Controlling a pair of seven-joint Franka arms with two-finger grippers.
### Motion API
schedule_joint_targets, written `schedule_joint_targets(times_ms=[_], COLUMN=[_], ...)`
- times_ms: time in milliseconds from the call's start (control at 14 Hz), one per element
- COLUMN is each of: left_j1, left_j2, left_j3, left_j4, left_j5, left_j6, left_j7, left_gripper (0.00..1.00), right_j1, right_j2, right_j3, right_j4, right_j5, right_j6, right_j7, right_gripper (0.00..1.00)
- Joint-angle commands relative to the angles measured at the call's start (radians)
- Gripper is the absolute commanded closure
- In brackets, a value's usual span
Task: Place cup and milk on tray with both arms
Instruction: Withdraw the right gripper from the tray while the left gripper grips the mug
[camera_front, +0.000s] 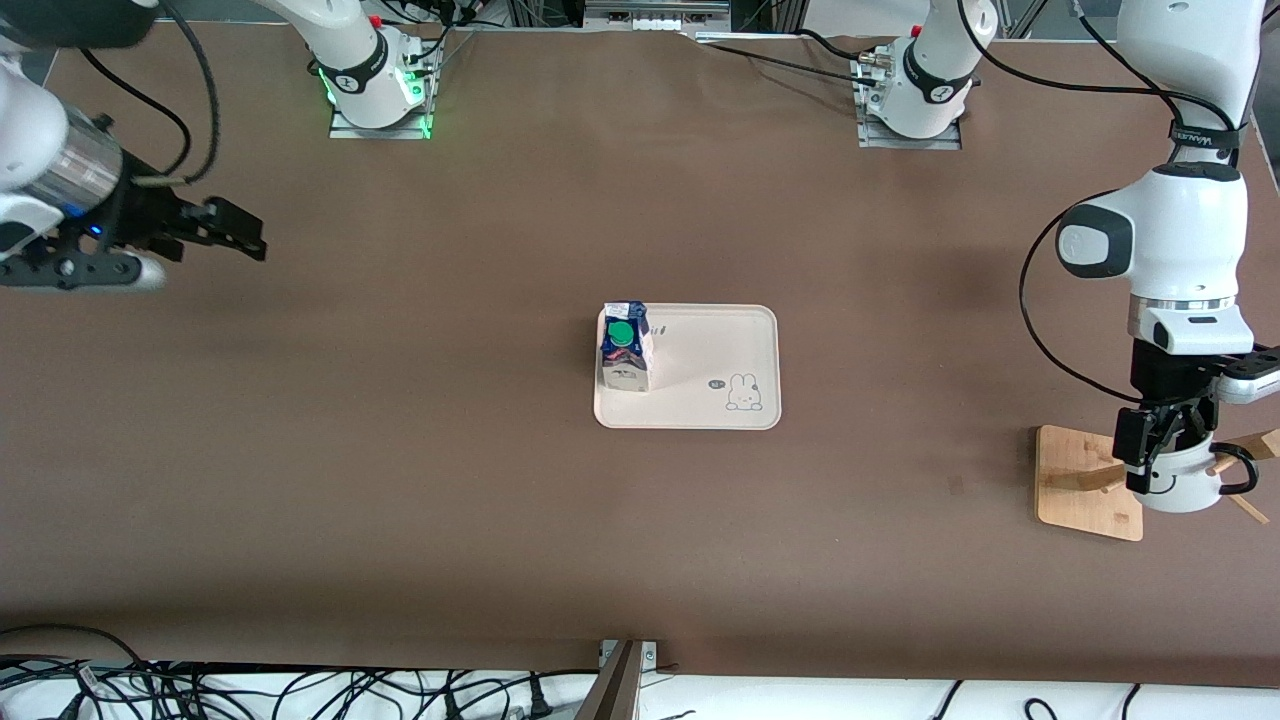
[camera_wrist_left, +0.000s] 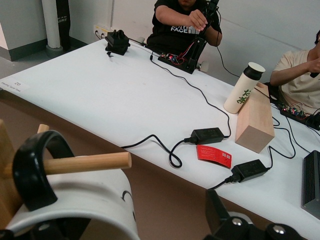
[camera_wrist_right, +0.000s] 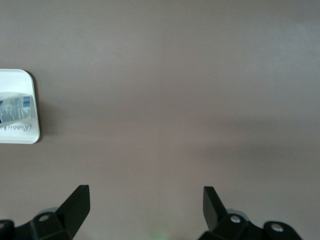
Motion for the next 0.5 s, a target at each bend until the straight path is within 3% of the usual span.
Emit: schedule_joint_targets(times_ms=[0, 429], left_j1=[-0.004, -0.005], left_j2=[0.004, 0.005], left_j3=[0.006, 0.023], left_j4=[0.016, 0.016], left_j5=[-0.018, -0.015], left_j6=[0.005, 0.005], left_j7=[0.021, 0.021], left_gripper=[0.0, 0.0], right_j1=[-0.15, -0.15], right_j2=[-0.137, -0.113], right_j3=[0.114, 0.114], right_j4=[-0.181, -0.12], right_j5=[-0.014, -0.016], right_j6=[0.086, 0.09], right_j7=[-0.089, -0.087], right_gripper=[0.0, 0.0])
